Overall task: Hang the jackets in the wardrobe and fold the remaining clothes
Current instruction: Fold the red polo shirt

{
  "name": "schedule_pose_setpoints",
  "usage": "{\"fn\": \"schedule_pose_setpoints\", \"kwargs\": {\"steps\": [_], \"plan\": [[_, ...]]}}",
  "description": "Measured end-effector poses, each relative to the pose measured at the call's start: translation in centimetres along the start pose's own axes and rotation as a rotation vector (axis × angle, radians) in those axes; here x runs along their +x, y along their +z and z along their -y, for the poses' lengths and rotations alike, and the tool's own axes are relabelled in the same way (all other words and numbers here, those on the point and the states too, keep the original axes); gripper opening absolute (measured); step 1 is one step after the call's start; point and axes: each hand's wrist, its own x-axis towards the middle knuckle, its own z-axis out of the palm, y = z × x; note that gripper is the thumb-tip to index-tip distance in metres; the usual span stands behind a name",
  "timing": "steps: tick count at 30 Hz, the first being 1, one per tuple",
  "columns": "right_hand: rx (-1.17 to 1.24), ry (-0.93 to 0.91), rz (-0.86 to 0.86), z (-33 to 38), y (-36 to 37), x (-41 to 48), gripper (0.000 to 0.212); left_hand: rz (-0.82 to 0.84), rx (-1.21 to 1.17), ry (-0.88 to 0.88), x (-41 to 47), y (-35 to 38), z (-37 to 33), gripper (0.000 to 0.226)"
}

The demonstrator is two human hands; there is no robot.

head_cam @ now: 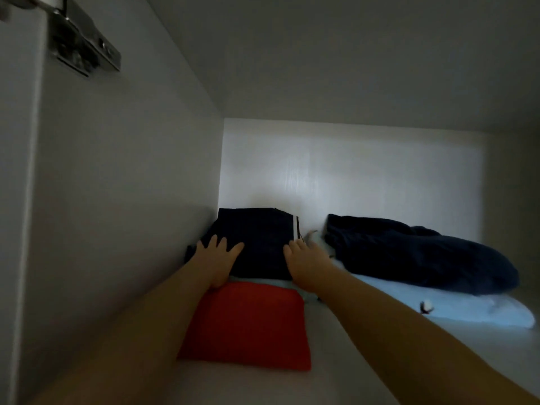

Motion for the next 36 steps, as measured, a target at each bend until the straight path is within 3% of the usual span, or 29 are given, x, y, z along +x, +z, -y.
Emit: {"fn": "schedule_pose_setpoints", "kwargs": {"steps": [3, 6, 9, 12, 14, 16, 18, 20, 23, 25, 27, 30, 33, 35, 36], "plan": [[0.152, 0.022, 0.066, 0.3, 1.6, 0.4, 0.053, 0.067, -0.006, 0.017, 0.5, 0.4, -0.2, 0.077], [0.376, -0.079, 0.108, -0.8, 1.1, 0.2, 0.062, 0.178, 0.002, -0.002, 0.1, -1.2, -0.4, 0.081], [0.76, -0.148, -0.016, -4.5, -0.9, -1.6, 0.06, 0.222, -0.065, -0.001, 0.1, -3.9, -0.9, 0.077], [0.718, 0.071, -0.313, -10.1, -1.3, -4.3, 0.052, 0.065, -0.123, 0.064, 0.5, -6.2, -3.1, 0.07], [0.495, 0.338, -0.148, -14.4, 0.0, -6.3, 0.053, -0.038, -0.204, 0.151, 0.9, -7.6, -5.9, 0.07], [0.45, 0.557, 0.069, -18.4, 2.0, -8.4, 0.058, -0.064, -0.41, 0.348, 1.5, -8.6, -9.4, 0.063], [0.464, 0.661, 0.138, -21.7, 4.5, -10.7, 0.057, -0.06, -0.48, 0.509, 1.9, -9.4, -13.3, 0.063], [0.481, 0.719, 0.133, -25.0, 7.4, -12.7, 0.062, -0.041, -0.45, 0.553, 3.1, -9.6, -17.1, 0.079], [0.592, 0.787, 0.091, -27.9, 9.8, -15.3, 0.058, 0.096, -0.625, 0.461, 5.4, -9.6, -20.6, 0.092], [0.703, 0.807, 0.046, -28.4, 9.5, -16.5, 0.052, 0.084, -0.863, 0.227, 7.2, -10.0, -21.4, 0.1], [0.866, 0.853, 0.031, -29.1, 10.4, -16.8, 0.052, 0.067, -1.002, 0.078, 8.5, -10.2, -22.0, 0.094], [0.839, 0.861, -0.003, -30.7, 11.0, -15.8, 0.047, 0.11, -0.83, -0.007, 9.5, -10.7, -23.2, 0.071], [0.607, 0.706, -0.06, -31.6, 10.6, -12.8, 0.055, -0.113, -0.503, -0.009, 10.4, -12.4, -24.2, 0.076], [0.64, 0.531, 0.06, -31.1, 10.9, -10.2, 0.058, -0.207, -0.315, 0.116, 12.1, -12.2, -25.6, 0.074], [0.649, 0.466, 0.158, -30.7, 11.4, -9.3, 0.056, -0.171, -0.283, 0.165, 12.8, -11.6, -26.4, 0.072]]}}
